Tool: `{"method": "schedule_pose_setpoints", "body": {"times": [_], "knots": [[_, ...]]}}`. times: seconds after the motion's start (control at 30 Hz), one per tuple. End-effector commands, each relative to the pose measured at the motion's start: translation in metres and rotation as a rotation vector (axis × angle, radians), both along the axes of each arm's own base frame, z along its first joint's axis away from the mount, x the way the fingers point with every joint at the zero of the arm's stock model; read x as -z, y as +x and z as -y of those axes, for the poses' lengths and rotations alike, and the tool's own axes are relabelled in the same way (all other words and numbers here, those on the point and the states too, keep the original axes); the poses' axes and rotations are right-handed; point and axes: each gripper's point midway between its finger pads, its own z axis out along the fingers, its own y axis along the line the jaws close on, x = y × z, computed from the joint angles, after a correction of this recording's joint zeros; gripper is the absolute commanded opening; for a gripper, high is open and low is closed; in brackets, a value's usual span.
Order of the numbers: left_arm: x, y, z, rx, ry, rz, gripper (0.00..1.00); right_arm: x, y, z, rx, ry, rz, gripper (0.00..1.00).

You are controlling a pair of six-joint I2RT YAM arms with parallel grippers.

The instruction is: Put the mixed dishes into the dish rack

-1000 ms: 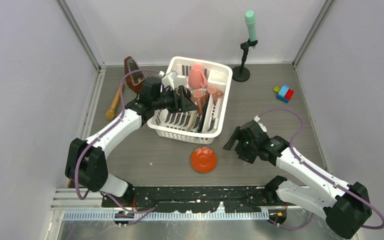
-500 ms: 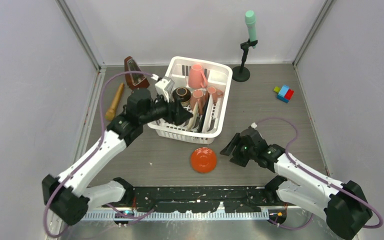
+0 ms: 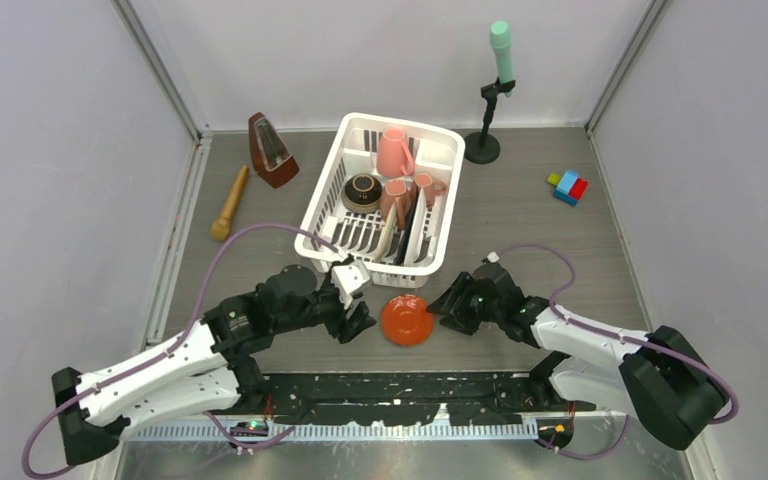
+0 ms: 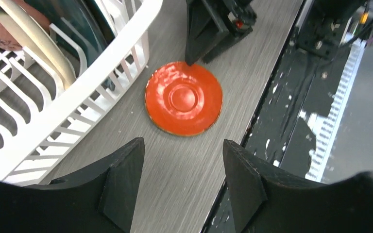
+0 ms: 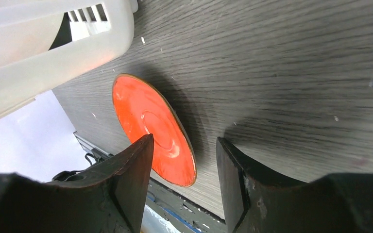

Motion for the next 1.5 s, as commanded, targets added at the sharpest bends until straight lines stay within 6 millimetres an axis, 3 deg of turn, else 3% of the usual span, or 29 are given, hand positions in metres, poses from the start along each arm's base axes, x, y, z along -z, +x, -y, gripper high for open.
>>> {"method": "schedule_pose_setpoints", "body": {"times": [0.0, 0.2, 0.37, 0.53, 0.7, 0.83, 1.03, 1.47], "knots": [[-0.001, 0.000, -0.009, -0.003, 0.063, 0.087, 0.63, -0.006, 0.007, -0.015, -0.036, 0.053, 0.058, 0.56], [0.010, -0.009, -0.004, 0.090, 0.177, 0.177, 0.63, 0.003, 0.005, -0.024, -0.059, 0.047, 0.034, 0.49], [0.015, -0.012, 0.000, 0.116, 0.216, 0.180, 0.62, 0.005, 0.004, -0.032, -0.076, 0.063, 0.022, 0.25], [0.018, -0.019, 0.003, 0.145, 0.235, 0.211, 0.61, -0.007, 0.002, -0.028, -0.055, 0.051, -0.003, 0.02], [0.011, -0.023, 0.008, 0.167, 0.239, 0.256, 0.61, -0.028, -0.006, -0.019, -0.047, 0.001, -0.051, 0.01], [0.001, -0.027, 0.010, 0.178, 0.224, 0.285, 0.61, -0.061, -0.002, -0.029, -0.069, 0.017, -0.062, 0.00], [-0.009, -0.026, 0.007, 0.190, 0.211, 0.342, 0.62, -0.095, -0.001, -0.044, -0.098, 0.050, -0.136, 0.00], [-0.013, -0.021, 0.014, 0.231, 0.215, 0.457, 0.63, -0.129, 0.007, -0.058, 0.067, 0.219, -0.239, 0.00]]}}
